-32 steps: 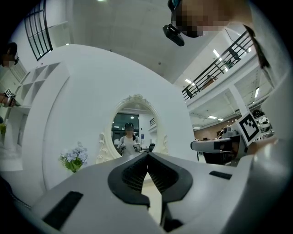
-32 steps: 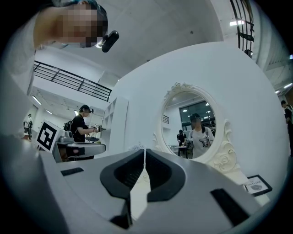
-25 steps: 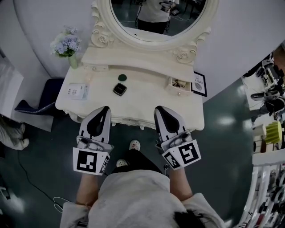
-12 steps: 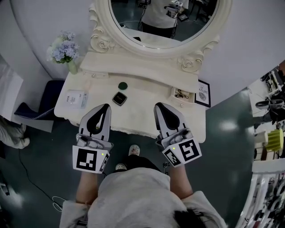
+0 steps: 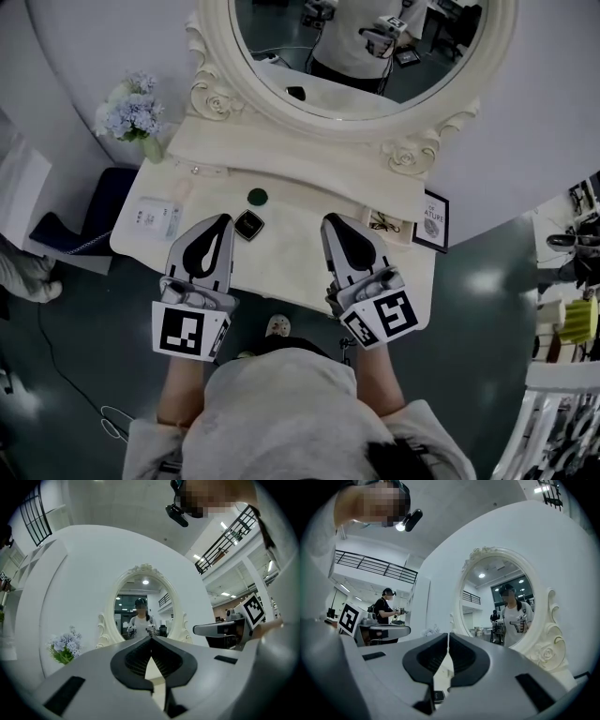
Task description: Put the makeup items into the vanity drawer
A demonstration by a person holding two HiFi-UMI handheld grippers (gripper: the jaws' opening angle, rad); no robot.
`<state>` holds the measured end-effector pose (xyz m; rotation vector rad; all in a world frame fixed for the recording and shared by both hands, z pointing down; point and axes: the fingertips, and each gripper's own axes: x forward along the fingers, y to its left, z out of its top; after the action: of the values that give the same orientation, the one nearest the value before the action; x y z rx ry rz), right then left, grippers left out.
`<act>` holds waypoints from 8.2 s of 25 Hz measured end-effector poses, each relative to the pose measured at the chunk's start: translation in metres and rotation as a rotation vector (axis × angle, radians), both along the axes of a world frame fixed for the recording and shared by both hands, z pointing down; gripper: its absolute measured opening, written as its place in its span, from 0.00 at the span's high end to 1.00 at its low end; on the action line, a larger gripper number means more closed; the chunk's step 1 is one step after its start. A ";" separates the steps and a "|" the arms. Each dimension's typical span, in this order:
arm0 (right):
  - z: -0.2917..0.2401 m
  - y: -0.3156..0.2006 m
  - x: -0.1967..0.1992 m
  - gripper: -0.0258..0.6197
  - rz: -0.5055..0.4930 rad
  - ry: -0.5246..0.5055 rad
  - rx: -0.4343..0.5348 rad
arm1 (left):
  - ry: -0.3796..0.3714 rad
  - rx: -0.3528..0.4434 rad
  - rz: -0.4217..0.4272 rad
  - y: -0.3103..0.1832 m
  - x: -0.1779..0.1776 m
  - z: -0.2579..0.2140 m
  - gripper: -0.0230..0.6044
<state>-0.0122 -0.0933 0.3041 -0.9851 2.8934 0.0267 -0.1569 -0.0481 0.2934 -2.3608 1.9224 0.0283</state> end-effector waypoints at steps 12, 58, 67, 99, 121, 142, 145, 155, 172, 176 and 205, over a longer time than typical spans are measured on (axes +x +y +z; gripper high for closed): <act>0.022 -0.032 -0.007 0.92 -0.068 0.021 -0.042 | -0.005 -0.017 -0.042 -0.032 0.005 0.013 0.94; 0.090 -0.061 -0.016 0.92 0.218 0.146 -0.259 | -0.219 -0.805 0.277 -0.095 0.001 0.299 0.45; 0.094 -0.062 -0.014 0.92 0.254 0.151 -0.273 | -0.228 -0.840 0.291 -0.092 0.001 0.320 0.44; 0.077 -0.044 -0.006 0.92 0.379 0.126 -0.225 | -0.064 -0.520 0.449 -0.097 0.020 0.195 0.45; 0.041 -0.042 0.068 0.92 0.436 0.050 -0.133 | -0.075 -0.308 0.524 -0.108 0.093 0.108 0.45; 0.031 -0.020 0.205 0.92 0.545 0.004 -0.108 | -0.111 -0.274 0.627 -0.103 0.231 0.091 0.45; 0.032 -0.018 0.219 0.92 0.557 -0.002 -0.107 | -0.119 -0.295 0.645 -0.105 0.246 0.097 0.44; 0.039 0.000 0.270 0.92 0.621 -0.012 -0.122 | -0.159 -0.396 0.692 -0.110 0.299 0.132 0.45; 0.053 0.016 0.342 0.92 0.697 -0.029 -0.154 | -0.257 -0.715 0.662 -0.139 0.354 0.213 0.45; 0.055 0.012 0.347 0.92 0.690 -0.030 -0.156 | -0.257 -0.793 0.639 -0.147 0.356 0.224 0.44; 0.069 -0.027 0.351 0.92 0.608 -0.023 -0.187 | -0.173 -1.053 0.533 -0.185 0.362 0.267 0.44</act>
<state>0.3388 -0.1207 0.3735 -1.8393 2.4912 -0.2162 0.2056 -0.2327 0.5605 -3.2255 1.2839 -1.3934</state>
